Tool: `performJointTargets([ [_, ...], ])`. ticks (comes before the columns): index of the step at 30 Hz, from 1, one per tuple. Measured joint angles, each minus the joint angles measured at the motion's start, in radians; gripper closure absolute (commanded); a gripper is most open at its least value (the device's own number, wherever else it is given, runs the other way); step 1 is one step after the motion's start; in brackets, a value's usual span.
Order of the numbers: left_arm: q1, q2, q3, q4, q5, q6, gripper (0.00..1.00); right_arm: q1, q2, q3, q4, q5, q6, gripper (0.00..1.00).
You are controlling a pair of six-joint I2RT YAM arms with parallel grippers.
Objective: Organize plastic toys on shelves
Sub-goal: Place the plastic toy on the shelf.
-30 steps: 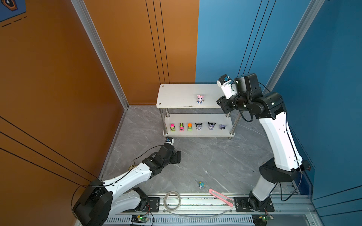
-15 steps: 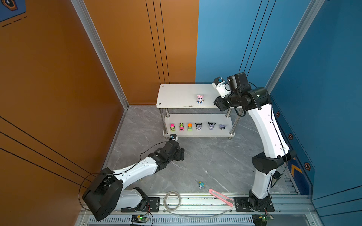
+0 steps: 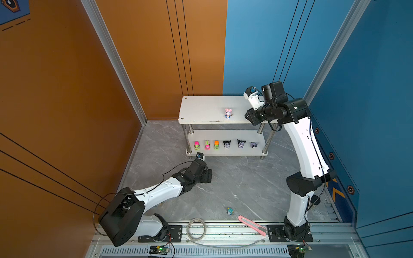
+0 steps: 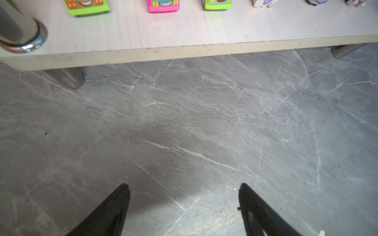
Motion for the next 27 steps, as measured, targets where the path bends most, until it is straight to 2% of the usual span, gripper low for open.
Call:
performJointTargets([
  [18, -0.005, 0.011, 0.000, 0.008, 0.000, 0.000, 0.15, -0.024, 0.032, 0.008, 0.044, -0.058, 0.004, 0.70],
  [23, -0.005, 0.013, 0.000, 0.010, 0.000, 0.000, 0.15, -0.062, 0.033, 0.000, 0.047, -0.147, 0.003, 0.76],
  [27, -0.005, 0.013, 0.000, 0.011, 0.000, 0.000, 0.15, -0.102, 0.002, -0.083, 0.111, -0.258, -0.007, 0.76],
])
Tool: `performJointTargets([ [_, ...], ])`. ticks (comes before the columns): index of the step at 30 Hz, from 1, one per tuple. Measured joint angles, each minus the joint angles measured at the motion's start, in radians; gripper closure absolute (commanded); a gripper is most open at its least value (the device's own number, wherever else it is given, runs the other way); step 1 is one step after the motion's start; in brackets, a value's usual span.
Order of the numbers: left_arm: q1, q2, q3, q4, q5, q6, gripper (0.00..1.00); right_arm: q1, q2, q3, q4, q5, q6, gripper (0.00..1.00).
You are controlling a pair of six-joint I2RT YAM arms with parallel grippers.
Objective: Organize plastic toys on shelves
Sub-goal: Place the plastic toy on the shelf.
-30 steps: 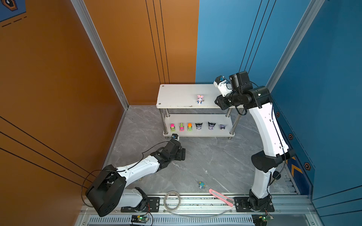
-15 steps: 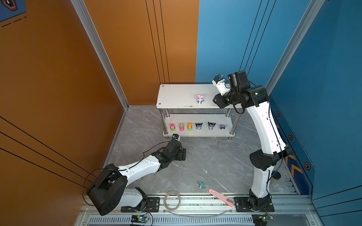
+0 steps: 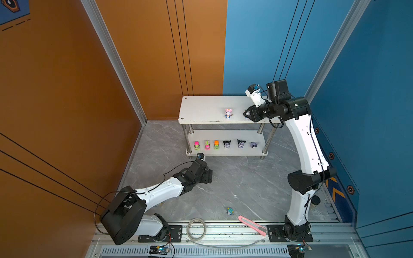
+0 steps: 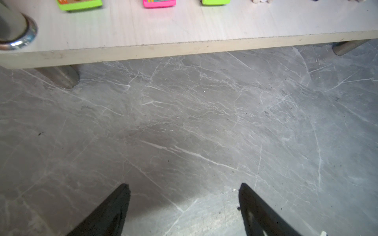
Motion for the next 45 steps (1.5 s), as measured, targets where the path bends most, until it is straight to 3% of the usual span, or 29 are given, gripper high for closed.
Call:
performJointTargets([
  [6, 0.000, 0.005, 0.006, -0.001, 0.000, 0.000, 0.15, -0.048, -0.033, -0.086, 0.054, -0.145, -0.064, 0.77],
  [18, 0.000, 0.023, 0.035, -0.001, 0.000, 0.007, 0.15, -0.085, -0.031, -0.108, 0.070, -0.261, -0.174, 0.78],
  [22, -0.001, 0.027, 0.040, -0.002, 0.000, 0.008, 0.15, -0.090, -0.030, -0.111, 0.072, -0.282, -0.182, 0.71],
  [25, -0.004, 0.031, 0.045, -0.003, 0.000, 0.008, 0.15, -0.093, -0.030, -0.114, 0.073, -0.285, -0.185, 0.58],
  [33, -0.006, 0.033, 0.046, -0.003, 0.000, 0.008, 0.15, -0.095, -0.040, -0.184, 0.111, -0.306, -0.183, 0.45],
  [45, -0.010, 0.033, 0.046, -0.003, 0.000, 0.008, 0.15, -0.106, -0.060, -0.237, 0.170, -0.314, -0.180, 0.61],
])
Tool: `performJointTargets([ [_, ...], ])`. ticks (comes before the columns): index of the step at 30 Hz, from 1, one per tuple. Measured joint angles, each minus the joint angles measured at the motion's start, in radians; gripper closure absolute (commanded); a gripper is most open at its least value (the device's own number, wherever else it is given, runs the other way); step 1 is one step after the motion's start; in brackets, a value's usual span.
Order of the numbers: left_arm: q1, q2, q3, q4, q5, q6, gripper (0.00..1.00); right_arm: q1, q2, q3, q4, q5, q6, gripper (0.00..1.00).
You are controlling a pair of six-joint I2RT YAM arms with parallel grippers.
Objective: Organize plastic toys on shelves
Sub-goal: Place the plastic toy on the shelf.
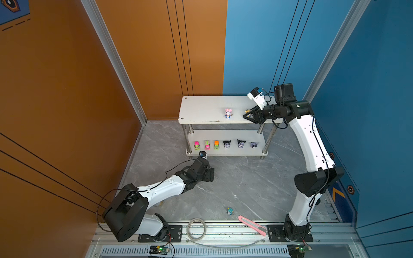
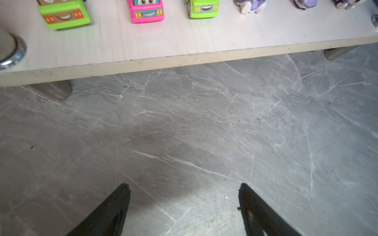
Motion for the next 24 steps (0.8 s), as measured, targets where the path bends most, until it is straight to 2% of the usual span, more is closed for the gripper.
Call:
performJointTargets([
  [14, -0.001, 0.024, 0.010, 0.000, 0.000, 0.004, 0.15, -0.011, 0.005, -0.005, 0.008, -0.041, -0.030, 0.62],
  [21, -0.002, 0.029, 0.021, 0.000, 0.000, 0.007, 0.15, -0.005, 0.006, -0.009, 0.009, -0.048, -0.084, 0.45],
  [24, -0.002, 0.032, 0.023, 0.000, 0.000, 0.007, 0.15, 0.000, 0.006, -0.010, 0.010, -0.044, -0.099, 0.41],
])
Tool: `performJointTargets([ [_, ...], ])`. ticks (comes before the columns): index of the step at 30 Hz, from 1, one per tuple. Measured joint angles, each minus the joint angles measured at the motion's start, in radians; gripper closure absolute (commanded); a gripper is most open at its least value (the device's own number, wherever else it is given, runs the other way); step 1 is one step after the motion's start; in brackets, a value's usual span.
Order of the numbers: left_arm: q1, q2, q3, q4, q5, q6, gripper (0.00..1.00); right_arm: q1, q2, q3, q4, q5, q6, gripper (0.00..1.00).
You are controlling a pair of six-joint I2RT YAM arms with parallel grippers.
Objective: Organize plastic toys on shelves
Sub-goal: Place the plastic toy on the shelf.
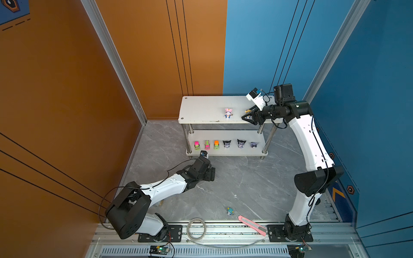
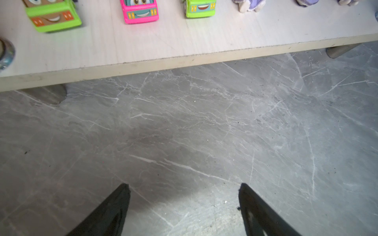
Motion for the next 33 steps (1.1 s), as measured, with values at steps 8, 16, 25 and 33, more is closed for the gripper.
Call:
performJointTargets([
  [8, 0.000, 0.003, 0.010, 0.000, 0.000, 0.000, 0.15, 0.003, 0.000, -0.003, 0.013, 0.000, 0.003, 0.27],
  [16, -0.001, 0.003, 0.010, 0.000, 0.000, 0.000, 0.15, 0.003, -0.003, -0.011, 0.043, 0.000, 0.059, 0.23],
  [25, -0.006, 0.001, 0.010, -0.001, 0.000, 0.003, 0.15, 0.003, -0.004, -0.013, 0.079, 0.000, 0.161, 0.19],
  [33, -0.006, -0.047, 0.010, -0.020, -0.001, 0.011, 0.15, -0.002, -0.054, -0.013, 0.155, 0.020, 0.254, 0.16],
])
